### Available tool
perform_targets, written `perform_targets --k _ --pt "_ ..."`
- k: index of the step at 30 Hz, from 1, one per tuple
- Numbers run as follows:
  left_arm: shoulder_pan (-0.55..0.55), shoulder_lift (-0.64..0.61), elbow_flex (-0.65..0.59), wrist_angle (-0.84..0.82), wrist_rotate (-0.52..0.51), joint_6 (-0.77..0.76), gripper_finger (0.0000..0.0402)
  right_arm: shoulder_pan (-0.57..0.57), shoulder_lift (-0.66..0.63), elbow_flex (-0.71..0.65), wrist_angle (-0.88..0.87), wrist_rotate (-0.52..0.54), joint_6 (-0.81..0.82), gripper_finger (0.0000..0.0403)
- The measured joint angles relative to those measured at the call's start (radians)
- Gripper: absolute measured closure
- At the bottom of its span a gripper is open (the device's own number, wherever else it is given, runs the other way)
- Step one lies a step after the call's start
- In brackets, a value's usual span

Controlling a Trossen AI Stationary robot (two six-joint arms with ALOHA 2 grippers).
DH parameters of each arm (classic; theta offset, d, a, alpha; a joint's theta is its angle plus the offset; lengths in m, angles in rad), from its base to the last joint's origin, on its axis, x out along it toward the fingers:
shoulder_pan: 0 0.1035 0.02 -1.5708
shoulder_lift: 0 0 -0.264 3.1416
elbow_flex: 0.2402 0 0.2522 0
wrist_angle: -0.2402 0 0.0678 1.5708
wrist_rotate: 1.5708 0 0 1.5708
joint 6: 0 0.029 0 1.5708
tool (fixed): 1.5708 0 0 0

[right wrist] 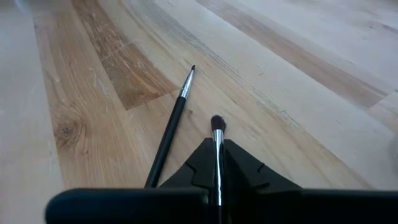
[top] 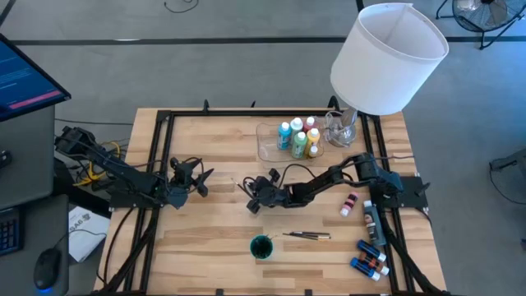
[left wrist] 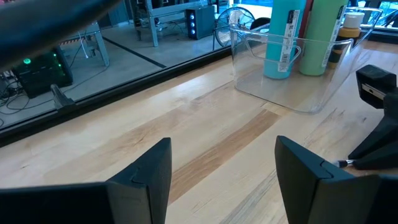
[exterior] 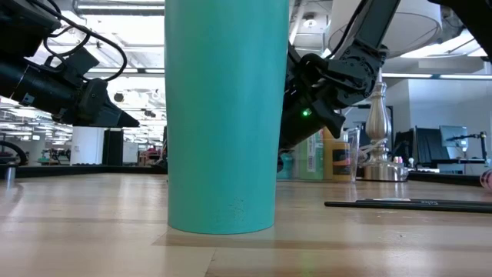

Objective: Pick & Place Paint Supplies
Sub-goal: Put the silver paintbrush into the green cup

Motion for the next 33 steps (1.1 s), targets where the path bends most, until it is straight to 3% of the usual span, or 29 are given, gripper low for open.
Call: perform_targets --k 16,33 --pt "0.0 0.0 -0.001 -0.002 0.0 0.0 0.0215 0.0 0.004 0.007 0.029 0.001 -0.015 0.0397" --pt "0.0 0.0 -0.002 -0.002 0.005 0.0 0.0215 0.015 -0.015 0.084 0.034 0.044 -0.148 0.0396"
